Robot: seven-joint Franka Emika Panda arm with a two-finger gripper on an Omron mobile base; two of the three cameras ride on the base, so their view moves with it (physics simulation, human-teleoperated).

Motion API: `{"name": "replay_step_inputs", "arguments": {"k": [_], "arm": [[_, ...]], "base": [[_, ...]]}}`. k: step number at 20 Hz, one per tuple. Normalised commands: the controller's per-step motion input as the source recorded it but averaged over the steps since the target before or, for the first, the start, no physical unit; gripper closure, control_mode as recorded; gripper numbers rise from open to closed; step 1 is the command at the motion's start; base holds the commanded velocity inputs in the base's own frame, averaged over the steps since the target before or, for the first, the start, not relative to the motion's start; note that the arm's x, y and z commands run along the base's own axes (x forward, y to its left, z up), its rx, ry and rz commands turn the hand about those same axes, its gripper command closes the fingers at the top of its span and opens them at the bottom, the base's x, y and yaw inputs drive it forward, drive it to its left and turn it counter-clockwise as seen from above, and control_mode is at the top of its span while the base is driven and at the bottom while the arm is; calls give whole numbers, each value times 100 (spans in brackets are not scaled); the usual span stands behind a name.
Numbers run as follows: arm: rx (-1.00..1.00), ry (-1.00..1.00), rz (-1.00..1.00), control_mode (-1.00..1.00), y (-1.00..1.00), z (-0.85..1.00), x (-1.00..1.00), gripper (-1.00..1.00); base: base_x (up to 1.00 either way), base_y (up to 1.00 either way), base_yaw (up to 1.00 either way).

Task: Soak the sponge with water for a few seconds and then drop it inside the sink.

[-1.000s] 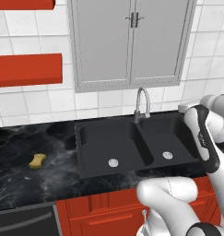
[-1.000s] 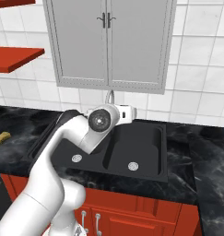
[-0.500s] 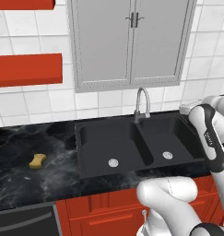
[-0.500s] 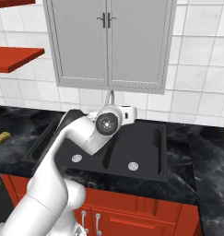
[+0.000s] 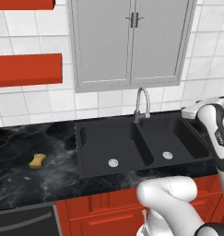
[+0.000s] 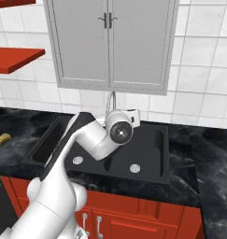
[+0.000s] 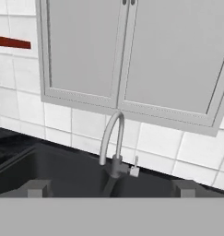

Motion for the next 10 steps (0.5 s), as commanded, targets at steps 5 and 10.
{"name": "replay_step_inputs", "arguments": {"k": [5,10], "arm": [[0,4,5,-100,0,0,0,-100],[0,4,4,-100,0,-5,0,-100]], "base": [[0,0,0],[0,0,0]]}}
